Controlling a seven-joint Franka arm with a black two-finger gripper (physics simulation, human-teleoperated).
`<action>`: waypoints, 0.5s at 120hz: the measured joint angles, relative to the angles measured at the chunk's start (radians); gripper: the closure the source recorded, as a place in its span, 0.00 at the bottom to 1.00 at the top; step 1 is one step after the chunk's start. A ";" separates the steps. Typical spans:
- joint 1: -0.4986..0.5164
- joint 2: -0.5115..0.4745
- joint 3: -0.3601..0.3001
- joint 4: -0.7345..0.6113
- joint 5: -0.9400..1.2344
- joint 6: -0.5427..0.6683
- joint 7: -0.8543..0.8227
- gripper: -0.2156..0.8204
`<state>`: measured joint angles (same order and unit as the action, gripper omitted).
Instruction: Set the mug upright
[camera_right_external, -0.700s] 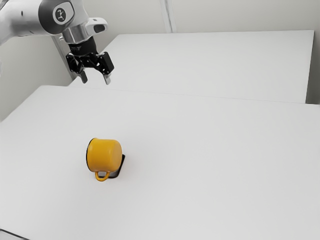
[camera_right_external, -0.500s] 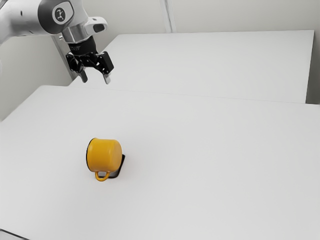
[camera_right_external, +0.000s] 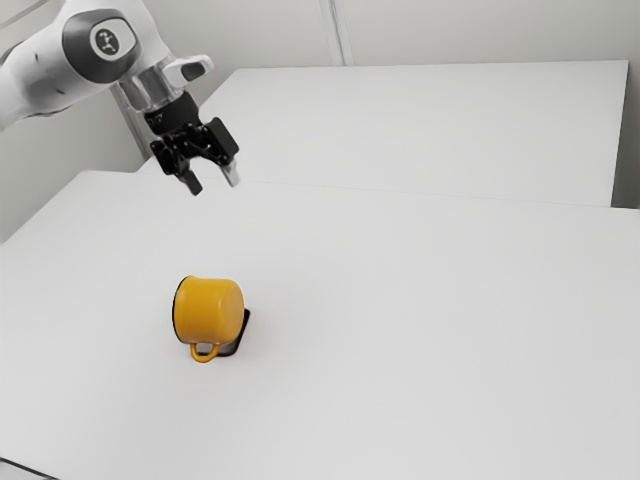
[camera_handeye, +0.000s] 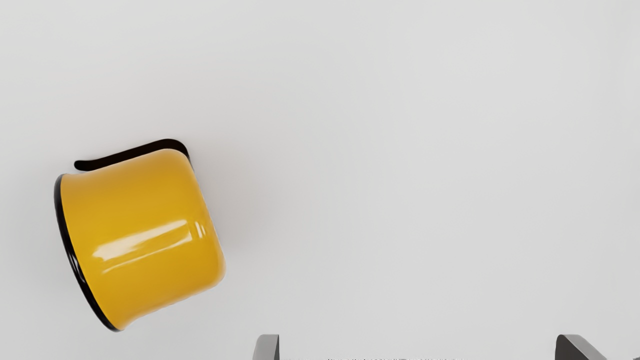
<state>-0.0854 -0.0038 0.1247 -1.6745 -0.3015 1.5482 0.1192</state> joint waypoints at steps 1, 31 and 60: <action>-0.003 0.000 0.005 -0.001 -0.007 -0.001 0.005 0.21; 0.010 0.009 0.031 -0.006 -0.093 -0.025 0.121 0.21; 0.067 0.029 0.031 -0.006 -0.122 -0.033 0.201 0.21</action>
<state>-0.0183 0.0254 0.1561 -1.6801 -0.4231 1.5152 0.3204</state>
